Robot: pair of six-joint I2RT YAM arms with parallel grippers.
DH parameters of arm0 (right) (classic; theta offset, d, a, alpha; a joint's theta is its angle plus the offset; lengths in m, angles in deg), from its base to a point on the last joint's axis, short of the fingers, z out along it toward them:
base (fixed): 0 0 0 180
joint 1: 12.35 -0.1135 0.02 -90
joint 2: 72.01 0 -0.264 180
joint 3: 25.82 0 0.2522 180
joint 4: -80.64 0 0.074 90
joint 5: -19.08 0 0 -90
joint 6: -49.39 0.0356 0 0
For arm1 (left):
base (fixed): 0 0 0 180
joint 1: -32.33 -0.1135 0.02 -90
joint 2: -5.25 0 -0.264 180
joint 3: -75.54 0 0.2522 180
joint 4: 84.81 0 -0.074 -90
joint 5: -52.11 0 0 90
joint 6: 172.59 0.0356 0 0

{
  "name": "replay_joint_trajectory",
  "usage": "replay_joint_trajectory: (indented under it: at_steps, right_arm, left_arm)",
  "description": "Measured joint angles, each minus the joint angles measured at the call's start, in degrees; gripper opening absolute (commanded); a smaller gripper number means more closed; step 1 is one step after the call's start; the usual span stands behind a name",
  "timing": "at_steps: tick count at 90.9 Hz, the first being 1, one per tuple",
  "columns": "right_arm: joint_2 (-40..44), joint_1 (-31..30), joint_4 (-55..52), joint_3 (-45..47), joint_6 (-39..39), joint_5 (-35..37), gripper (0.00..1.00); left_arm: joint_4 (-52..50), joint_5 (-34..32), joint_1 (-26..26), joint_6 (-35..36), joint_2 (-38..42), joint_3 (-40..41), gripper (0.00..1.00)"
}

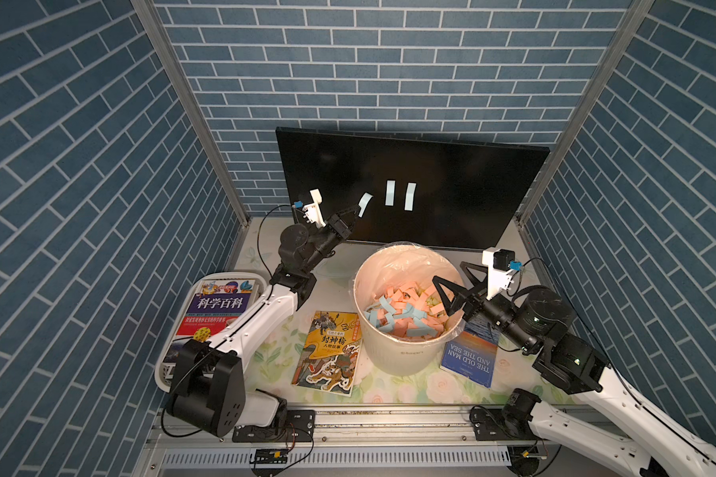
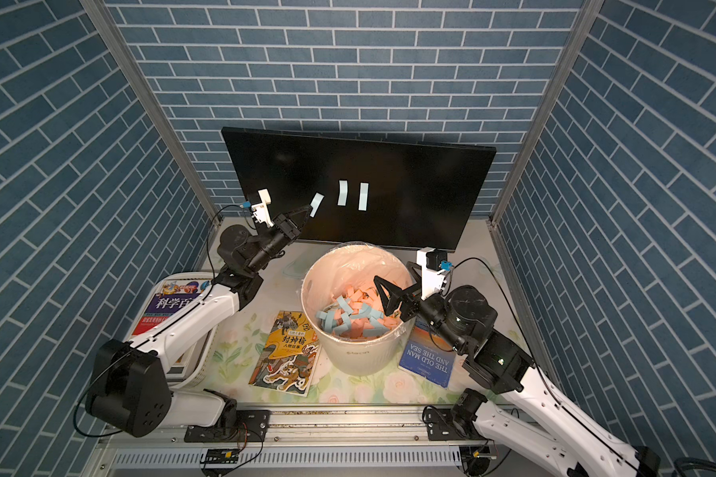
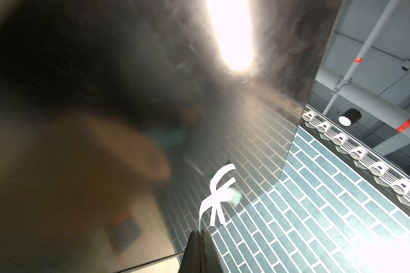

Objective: Remove the sticky note from the monitor
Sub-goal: Tear off the sticky note from the monitor, then place the sticky note in the trash bin.

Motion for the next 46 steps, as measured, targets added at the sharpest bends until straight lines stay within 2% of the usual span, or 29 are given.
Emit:
replay_joint_trajectory:
  at_steps: [24,46]
  right_arm:
    - [0.61,0.0,0.0,1.18,0.04,-0.02,1.0]
    - [0.9,0.0,-0.04,1.51,0.28,-0.02,1.0]
  left_arm:
    - [-0.9,1.51,0.68,1.33,4.74,2.03,0.0]
    - [-4.59,1.36,4.09,5.49,11.02,3.76,0.0]
